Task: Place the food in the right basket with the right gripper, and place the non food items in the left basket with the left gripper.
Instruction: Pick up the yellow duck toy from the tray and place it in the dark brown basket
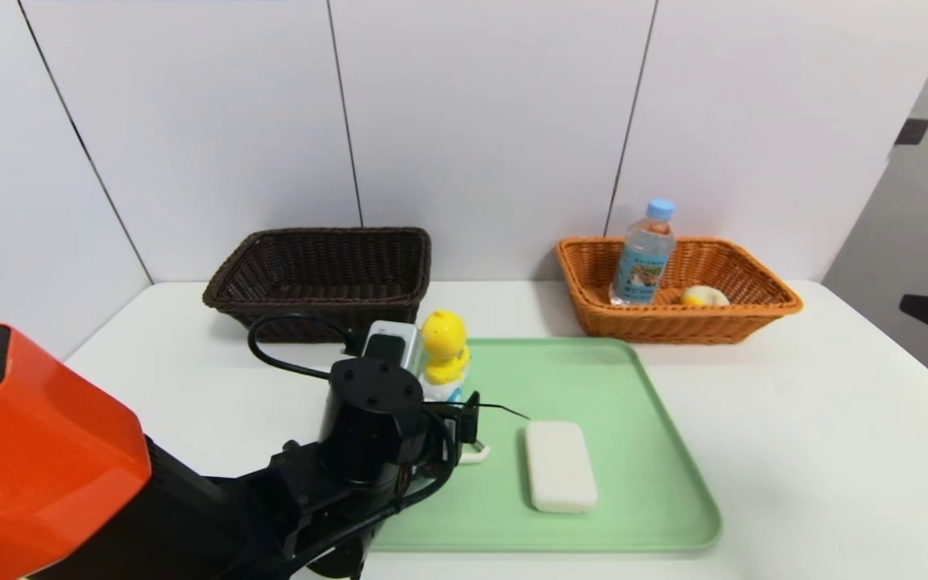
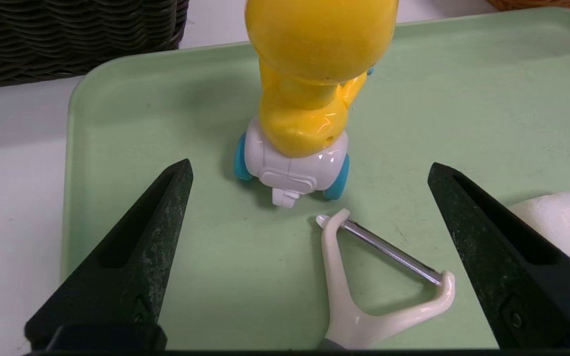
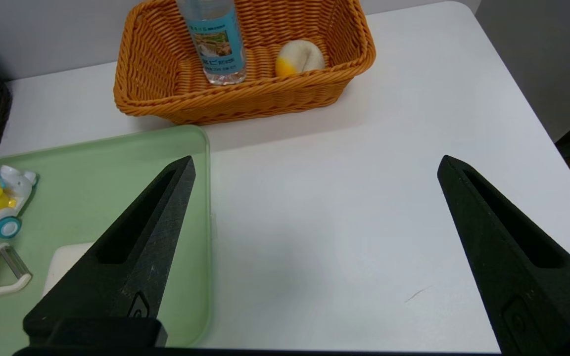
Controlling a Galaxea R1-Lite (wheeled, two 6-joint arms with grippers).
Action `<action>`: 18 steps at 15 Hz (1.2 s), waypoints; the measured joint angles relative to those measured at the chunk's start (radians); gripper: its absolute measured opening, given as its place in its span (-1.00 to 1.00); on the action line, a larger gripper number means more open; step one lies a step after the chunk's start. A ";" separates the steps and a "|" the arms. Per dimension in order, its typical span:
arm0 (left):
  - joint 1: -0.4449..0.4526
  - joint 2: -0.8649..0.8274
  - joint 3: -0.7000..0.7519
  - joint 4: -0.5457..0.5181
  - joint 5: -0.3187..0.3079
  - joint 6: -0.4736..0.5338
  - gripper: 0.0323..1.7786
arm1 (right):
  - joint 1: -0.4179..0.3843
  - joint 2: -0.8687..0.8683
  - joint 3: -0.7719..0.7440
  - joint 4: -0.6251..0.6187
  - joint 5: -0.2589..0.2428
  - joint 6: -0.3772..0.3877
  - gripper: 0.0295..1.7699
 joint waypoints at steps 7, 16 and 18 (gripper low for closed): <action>0.003 0.077 -0.105 0.006 -0.001 0.025 0.90 | 0.004 0.000 0.023 -0.002 0.008 0.003 0.92; 0.029 0.131 -0.157 0.001 -0.001 0.093 0.90 | 0.005 -0.008 0.051 -0.060 0.014 0.000 0.92; 0.034 0.140 -0.164 0.001 -0.002 0.105 0.90 | 0.005 -0.008 0.051 -0.061 0.014 0.000 0.92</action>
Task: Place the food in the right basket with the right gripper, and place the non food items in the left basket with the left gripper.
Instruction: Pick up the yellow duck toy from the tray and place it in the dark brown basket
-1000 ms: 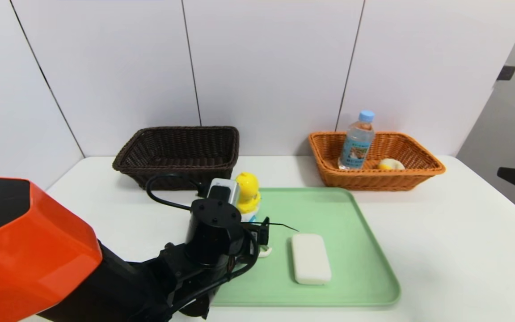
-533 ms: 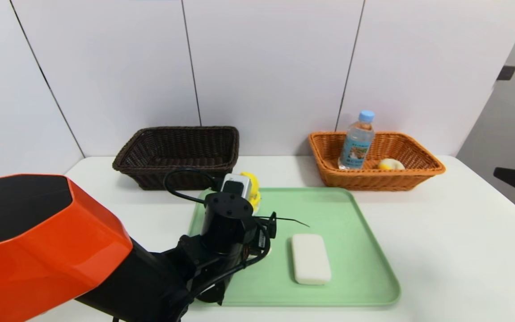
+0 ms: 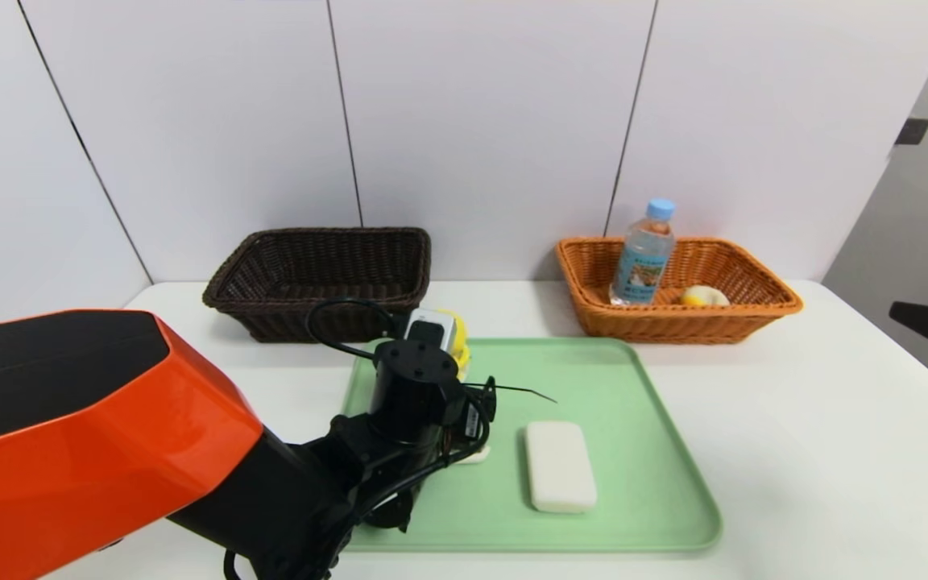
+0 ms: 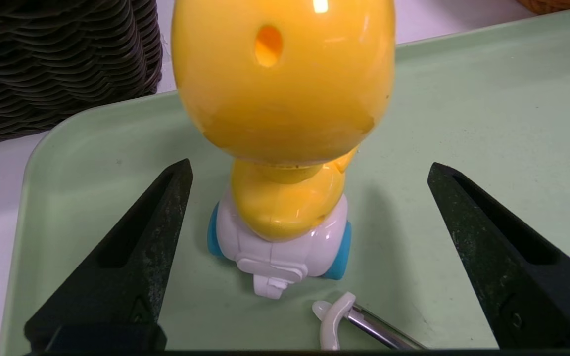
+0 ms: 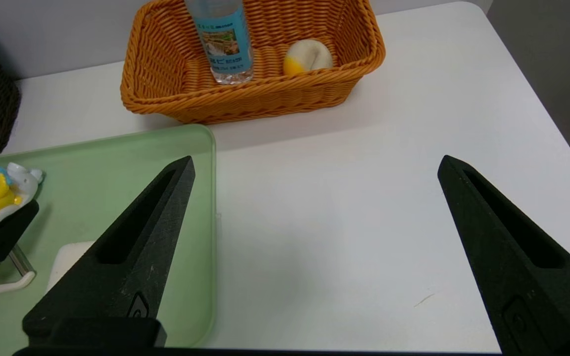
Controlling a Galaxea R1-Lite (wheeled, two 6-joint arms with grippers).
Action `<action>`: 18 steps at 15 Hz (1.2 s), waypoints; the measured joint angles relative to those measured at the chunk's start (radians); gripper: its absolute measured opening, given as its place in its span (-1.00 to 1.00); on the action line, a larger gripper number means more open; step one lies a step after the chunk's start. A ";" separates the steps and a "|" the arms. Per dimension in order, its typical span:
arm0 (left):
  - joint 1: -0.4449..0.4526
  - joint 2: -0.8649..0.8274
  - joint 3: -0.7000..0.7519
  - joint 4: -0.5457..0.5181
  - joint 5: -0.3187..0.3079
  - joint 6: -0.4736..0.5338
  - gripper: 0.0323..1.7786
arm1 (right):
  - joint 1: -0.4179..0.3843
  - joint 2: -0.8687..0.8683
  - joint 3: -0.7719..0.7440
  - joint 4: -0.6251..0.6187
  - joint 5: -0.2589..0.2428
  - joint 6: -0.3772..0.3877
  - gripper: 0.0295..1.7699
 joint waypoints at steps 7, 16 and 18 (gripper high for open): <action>0.013 0.021 -0.019 0.000 -0.001 0.002 0.90 | 0.004 -0.001 0.009 0.000 0.000 0.002 0.92; 0.029 0.047 -0.054 0.001 -0.005 0.003 0.90 | 0.006 -0.012 0.024 0.000 0.000 0.002 0.92; 0.043 0.050 -0.059 0.001 -0.007 0.019 0.90 | 0.006 -0.013 0.024 -0.001 0.000 0.002 0.92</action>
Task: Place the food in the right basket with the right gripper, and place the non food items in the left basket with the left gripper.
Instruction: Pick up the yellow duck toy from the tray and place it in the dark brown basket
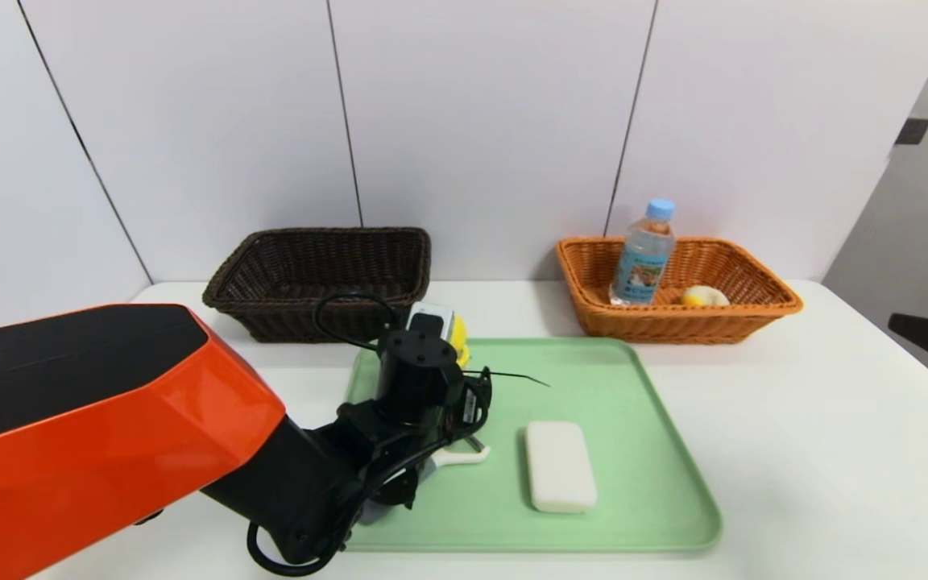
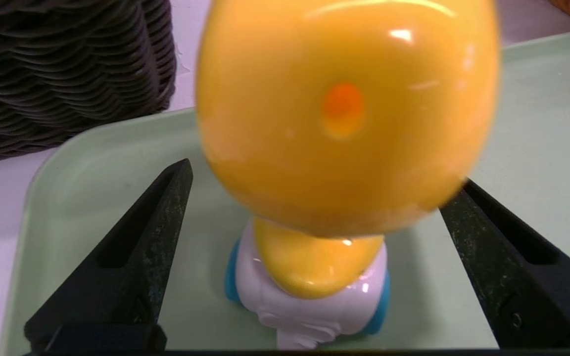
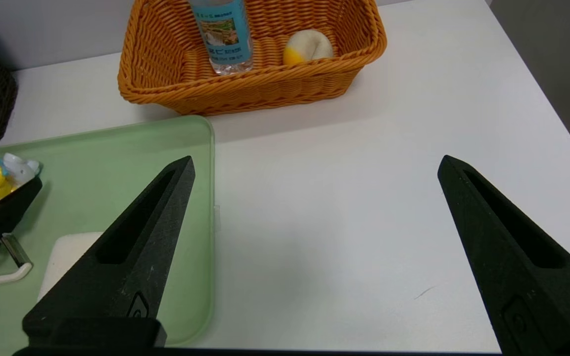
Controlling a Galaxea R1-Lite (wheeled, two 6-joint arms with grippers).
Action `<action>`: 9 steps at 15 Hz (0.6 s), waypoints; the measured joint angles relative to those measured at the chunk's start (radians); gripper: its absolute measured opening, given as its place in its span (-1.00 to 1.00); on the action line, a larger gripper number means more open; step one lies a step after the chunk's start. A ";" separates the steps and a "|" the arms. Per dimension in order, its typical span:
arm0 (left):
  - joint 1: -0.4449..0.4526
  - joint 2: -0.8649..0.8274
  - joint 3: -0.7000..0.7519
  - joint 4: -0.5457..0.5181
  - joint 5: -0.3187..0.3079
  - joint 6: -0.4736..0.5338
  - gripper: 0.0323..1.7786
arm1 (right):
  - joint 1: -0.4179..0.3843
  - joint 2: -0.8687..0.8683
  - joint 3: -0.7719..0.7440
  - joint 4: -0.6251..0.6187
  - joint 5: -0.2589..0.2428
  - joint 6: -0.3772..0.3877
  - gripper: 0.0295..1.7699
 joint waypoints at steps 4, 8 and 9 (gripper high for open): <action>0.015 0.002 -0.010 0.000 -0.003 0.006 0.90 | 0.000 0.000 0.000 0.000 0.001 -0.001 0.92; 0.016 0.002 -0.011 0.001 -0.003 0.006 0.90 | 0.000 -0.001 -0.001 0.000 0.000 -0.003 0.92; 0.016 0.002 -0.011 0.001 -0.003 0.006 0.90 | 0.000 -0.002 -0.001 0.000 0.000 -0.004 0.92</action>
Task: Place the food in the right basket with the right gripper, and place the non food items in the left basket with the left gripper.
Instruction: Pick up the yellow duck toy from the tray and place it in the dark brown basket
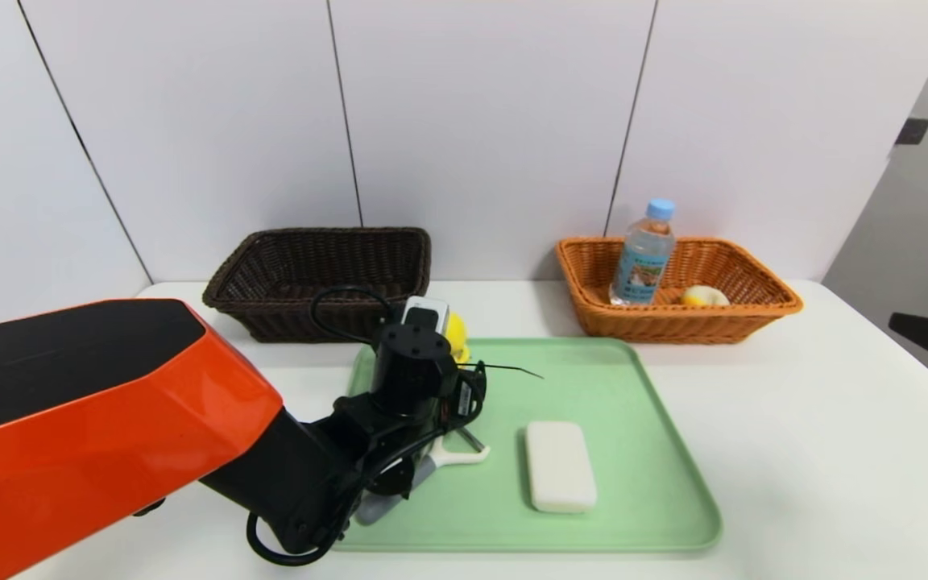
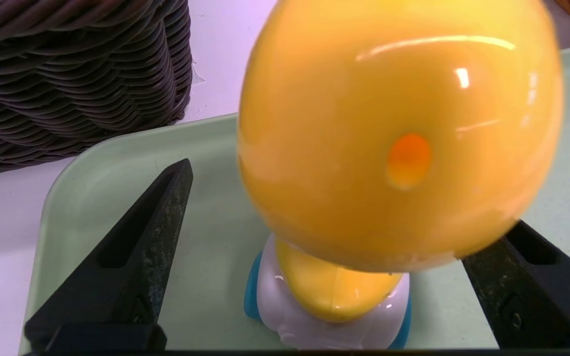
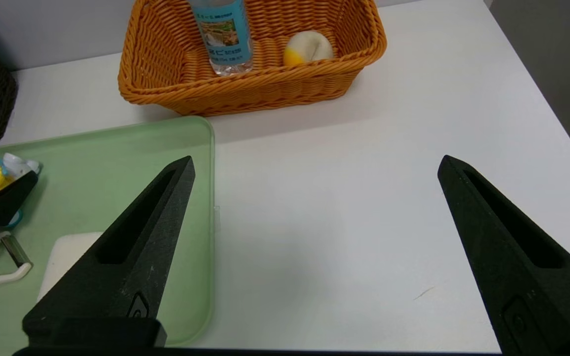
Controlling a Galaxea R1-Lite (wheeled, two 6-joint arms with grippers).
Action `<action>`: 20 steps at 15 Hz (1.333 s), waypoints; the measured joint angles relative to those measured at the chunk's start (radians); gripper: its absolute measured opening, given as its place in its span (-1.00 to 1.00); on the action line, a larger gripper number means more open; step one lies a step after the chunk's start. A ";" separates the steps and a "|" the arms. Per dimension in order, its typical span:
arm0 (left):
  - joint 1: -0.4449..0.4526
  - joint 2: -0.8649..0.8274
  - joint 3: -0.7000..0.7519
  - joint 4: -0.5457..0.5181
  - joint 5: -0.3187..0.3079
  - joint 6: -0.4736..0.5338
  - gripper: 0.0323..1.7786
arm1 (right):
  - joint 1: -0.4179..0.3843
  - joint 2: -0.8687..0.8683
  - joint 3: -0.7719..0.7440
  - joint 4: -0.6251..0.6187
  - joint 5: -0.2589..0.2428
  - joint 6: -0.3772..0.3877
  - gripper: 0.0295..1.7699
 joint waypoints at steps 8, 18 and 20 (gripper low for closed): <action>-0.001 0.008 -0.004 -0.002 -0.001 0.000 -0.12 | 0.000 -0.009 0.004 0.000 0.000 0.000 0.92; -0.001 -0.030 -0.001 0.008 -0.003 0.015 -0.18 | 0.000 -0.012 0.019 0.000 0.000 0.002 0.92; -0.003 -0.058 -0.002 0.010 -0.006 0.035 -0.18 | 0.000 -0.012 0.020 0.000 0.000 0.002 0.92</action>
